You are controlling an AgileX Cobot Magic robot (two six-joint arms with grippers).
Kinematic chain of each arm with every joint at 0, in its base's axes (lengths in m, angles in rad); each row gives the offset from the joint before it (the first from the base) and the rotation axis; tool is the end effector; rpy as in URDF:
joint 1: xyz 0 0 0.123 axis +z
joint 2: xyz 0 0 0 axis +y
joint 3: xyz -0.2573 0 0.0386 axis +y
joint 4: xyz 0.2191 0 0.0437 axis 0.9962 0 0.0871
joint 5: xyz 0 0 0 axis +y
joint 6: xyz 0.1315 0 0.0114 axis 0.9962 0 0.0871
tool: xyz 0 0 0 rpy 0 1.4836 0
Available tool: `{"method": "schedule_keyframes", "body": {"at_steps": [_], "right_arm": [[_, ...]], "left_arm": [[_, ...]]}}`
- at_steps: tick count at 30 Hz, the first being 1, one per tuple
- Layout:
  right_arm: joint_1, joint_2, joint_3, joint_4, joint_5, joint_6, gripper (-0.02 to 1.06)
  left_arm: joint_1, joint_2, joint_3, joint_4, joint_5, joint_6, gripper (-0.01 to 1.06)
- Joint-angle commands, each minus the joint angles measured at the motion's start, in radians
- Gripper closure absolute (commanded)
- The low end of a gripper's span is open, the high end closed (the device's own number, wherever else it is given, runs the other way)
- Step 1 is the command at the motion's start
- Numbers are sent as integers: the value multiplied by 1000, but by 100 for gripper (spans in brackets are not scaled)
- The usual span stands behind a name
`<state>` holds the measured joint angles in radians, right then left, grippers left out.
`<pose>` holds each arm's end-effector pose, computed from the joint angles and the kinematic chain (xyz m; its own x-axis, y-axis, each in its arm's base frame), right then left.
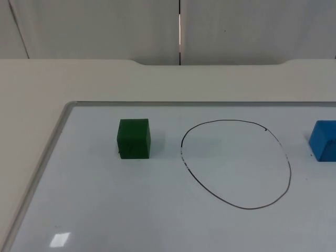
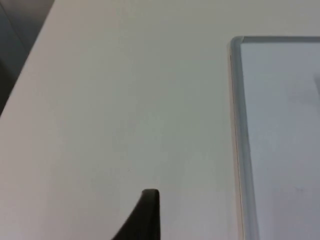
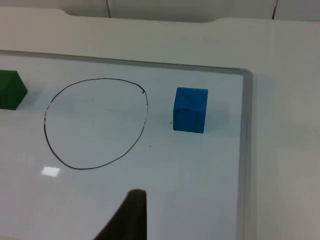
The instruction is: Push the two cubes into the marked area.
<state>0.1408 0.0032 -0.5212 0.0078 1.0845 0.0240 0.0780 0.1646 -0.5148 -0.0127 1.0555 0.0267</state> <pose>0.0282 0.0049 0.2479 -0.4605 -0.0373 -0.8869 -0.1337 0.9906 0.0277 0.0508 0.0025 0.2429 -0.5790 -0.0248 -0.8150 -0.0571 0.9983 0.0103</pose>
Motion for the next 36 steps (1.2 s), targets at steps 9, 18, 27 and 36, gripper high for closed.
{"method": "schedule_keyframes", "body": {"at_steps": [9, 18, 27, 36], "right_arm": [[-6, -3, 6, -2, -7, -12, -1], [-6, -3, 6, -2, -7, -12, -1], [-6, -3, 6, -2, -7, -12, -1], [-6, -3, 6, -2, -7, -12, -1]], "left_arm": [[2, 213, -19, -87, -116, 13, 66], [2, 372, -19, -137, -204, 39, 105], [2, 538, -19, -151, -247, 56, 105], [2, 646, -20, -309, -298, 184, 105]]}}
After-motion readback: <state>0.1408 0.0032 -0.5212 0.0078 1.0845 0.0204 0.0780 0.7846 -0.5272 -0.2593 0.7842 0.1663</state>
